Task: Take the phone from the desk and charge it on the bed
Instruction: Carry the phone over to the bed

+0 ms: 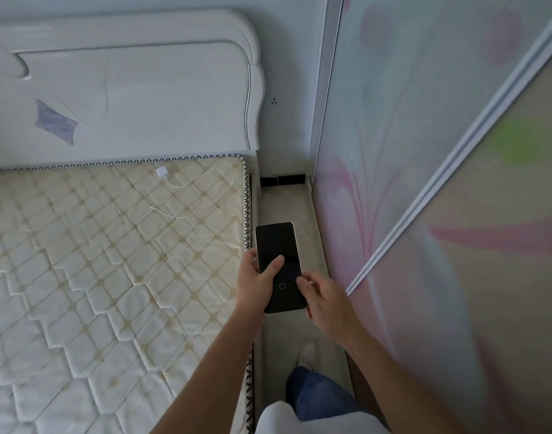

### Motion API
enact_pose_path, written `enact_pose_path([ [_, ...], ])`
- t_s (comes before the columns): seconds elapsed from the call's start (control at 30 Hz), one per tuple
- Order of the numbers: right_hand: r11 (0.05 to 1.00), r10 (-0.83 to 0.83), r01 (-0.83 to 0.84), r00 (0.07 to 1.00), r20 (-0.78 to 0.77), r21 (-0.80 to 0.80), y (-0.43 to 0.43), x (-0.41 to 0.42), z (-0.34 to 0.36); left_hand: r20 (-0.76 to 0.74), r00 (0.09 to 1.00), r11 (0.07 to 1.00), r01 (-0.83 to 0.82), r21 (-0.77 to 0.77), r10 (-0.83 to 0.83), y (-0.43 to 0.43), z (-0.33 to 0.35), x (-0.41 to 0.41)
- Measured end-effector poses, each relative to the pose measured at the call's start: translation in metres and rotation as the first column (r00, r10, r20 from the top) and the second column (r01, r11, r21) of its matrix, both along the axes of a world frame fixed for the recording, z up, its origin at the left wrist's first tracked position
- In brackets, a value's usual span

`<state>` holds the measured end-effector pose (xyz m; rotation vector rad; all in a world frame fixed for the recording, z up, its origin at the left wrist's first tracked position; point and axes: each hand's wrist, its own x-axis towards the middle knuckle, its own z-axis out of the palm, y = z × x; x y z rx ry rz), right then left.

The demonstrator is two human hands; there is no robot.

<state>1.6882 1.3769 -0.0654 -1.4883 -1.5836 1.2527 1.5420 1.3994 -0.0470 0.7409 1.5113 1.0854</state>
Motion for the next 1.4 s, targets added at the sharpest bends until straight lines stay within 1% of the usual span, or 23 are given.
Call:
enact_pose_path([
  [0.23, 0.999, -0.001, -0.002, 0.999, 0.051, 0.051, 0.117, 0.016, 0.009, 0.018, 1.000, 1.000, -0.012, 0.026, 0.011, 0.111, 0.009, 0.016],
  [0.43, 0.999, 0.018, -0.019, 0.999, 0.043, 0.038, 0.179, 0.019, 0.010, 0.011, 1.000, 0.999, -0.017, 0.046, 0.017, 0.175, 0.012, 0.021],
  [0.63, 1.000, 0.008, -0.009, 1.000, 0.023, 0.026, 0.244, 0.017, 0.001, 0.005, 1.000, 1.000, -0.013, 0.022, 0.013, 0.242, 0.002, 0.017],
  [0.77, 0.999, -0.002, 0.000, 0.999, 0.041, 0.053, 0.304, 0.006, -0.007, 0.023, 1.000, 1.000, 0.008, 0.007, -0.008, 0.302, -0.007, 0.006],
  [0.9, 0.999, -0.004, 0.002, 0.998, 0.056, 0.032, 0.370, -0.011, -0.010, 0.014, 1.000, 1.000, 0.005, -0.003, -0.005, 0.369, -0.013, -0.012],
  [1.1, 0.999, 0.017, -0.020, 0.997, 0.072, 0.029, 0.476, -0.044, 0.008, 0.044, 0.999, 1.000, -0.002, -0.004, 0.003, 0.474, -0.005, -0.046],
  [1.23, 0.998, 0.021, -0.025, 0.996, 0.082, 0.049, 0.527, -0.062, 0.013, 0.048, 0.999, 1.000, 0.000, 0.018, -0.001, 0.529, -0.001, -0.066],
  [1.4, 0.996, 0.053, -0.060, 0.994, 0.099, 0.065, 0.575, -0.075, 0.019, 0.061, 0.998, 1.000, -0.016, 0.017, 0.014, 0.574, 0.000, -0.082],
])
